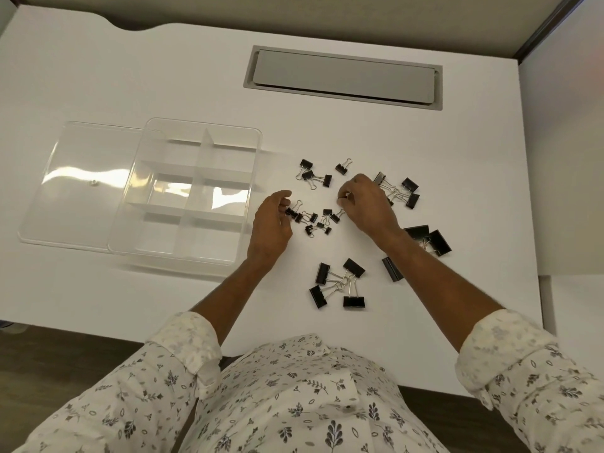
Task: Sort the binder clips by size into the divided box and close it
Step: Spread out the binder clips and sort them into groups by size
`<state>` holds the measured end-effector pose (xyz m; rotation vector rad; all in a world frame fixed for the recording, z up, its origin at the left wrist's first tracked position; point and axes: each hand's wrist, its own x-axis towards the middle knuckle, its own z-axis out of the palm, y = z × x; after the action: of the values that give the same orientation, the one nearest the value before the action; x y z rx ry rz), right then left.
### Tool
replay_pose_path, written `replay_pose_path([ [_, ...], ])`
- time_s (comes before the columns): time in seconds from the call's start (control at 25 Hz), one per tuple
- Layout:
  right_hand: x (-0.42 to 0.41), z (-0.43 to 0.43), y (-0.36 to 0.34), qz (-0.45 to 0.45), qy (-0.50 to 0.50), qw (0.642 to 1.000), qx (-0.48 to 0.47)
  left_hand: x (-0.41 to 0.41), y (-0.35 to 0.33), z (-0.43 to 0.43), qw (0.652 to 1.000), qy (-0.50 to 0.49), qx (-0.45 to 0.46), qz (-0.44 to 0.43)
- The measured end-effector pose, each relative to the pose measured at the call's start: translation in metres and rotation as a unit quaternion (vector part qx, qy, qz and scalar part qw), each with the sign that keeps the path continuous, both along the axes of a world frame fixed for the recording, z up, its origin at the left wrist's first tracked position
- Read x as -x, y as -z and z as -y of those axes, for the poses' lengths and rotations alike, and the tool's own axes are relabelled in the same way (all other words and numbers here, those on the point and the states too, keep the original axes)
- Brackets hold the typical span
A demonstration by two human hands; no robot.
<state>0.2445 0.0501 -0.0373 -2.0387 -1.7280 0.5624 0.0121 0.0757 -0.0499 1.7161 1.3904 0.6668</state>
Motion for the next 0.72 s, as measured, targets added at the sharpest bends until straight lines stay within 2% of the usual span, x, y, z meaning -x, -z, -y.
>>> replay_pose_path([
  [0.2, 0.001, 0.028, 0.002, -0.027, -0.02, 0.999, 0.019, -0.001, 0.0, -0.006, 1.0, 0.0, 0.019, -0.011],
  [0.48, 0.007, 0.05, -0.006, -0.014, -0.048, 0.998, 0.04, -0.026, -0.007, -0.045, 1.0, -0.013, 0.004, -0.014],
  [0.72, 0.005, 0.067, -0.003, -0.04, -0.008, 0.998, 0.046, -0.034, -0.012, -0.052, 0.999, -0.029, -0.023, -0.012],
])
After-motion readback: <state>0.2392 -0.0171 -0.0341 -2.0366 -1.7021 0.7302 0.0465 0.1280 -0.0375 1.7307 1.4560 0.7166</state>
